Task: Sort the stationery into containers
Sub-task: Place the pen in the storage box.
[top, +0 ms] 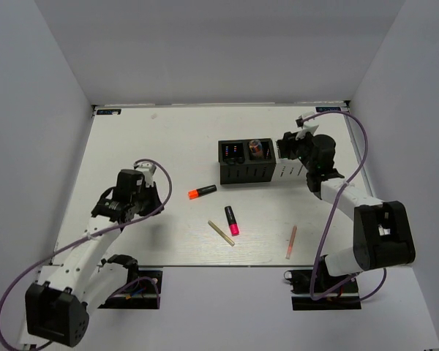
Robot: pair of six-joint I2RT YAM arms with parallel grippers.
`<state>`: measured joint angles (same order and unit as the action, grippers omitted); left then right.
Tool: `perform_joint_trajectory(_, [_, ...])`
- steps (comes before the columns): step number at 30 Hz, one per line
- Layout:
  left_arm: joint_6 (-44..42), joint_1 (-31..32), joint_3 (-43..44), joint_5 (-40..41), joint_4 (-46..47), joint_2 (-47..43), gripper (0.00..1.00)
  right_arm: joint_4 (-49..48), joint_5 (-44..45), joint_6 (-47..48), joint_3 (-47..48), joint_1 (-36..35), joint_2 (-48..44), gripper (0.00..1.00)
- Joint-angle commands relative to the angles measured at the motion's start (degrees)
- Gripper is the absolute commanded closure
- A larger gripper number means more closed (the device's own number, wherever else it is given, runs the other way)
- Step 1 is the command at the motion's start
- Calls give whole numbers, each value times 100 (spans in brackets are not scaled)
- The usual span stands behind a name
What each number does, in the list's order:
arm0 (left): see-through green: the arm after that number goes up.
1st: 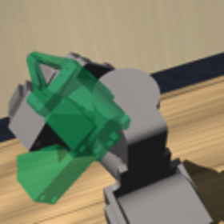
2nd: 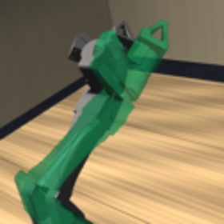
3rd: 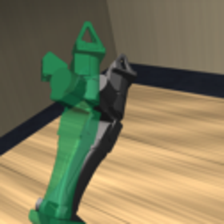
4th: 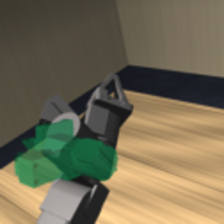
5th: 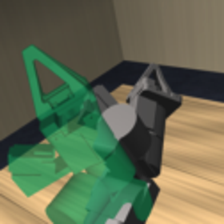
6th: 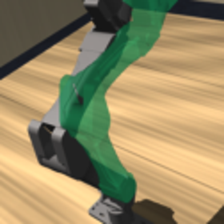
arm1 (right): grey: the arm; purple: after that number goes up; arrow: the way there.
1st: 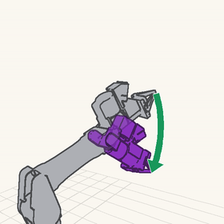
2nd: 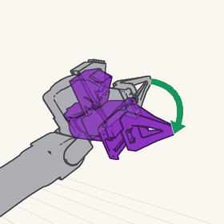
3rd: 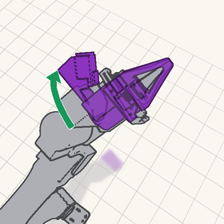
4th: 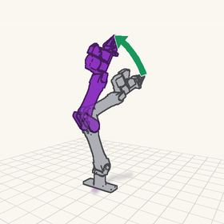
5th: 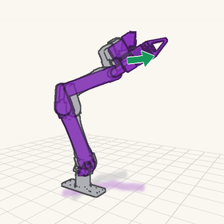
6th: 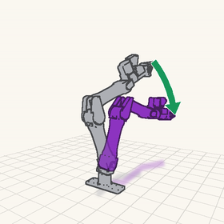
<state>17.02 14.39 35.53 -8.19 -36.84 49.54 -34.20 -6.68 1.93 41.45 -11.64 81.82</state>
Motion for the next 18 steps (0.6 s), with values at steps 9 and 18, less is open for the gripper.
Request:
perform_joint_trajectory(9, [-1314,1021,1694,475,335,2206,31,2150,-551,290,818,135,-877,100])
perform_joint_trajectory(18, [-2447,1347,2090,-25,1291,3369,34,5212,-3671,984,1208,408,-1739,42])
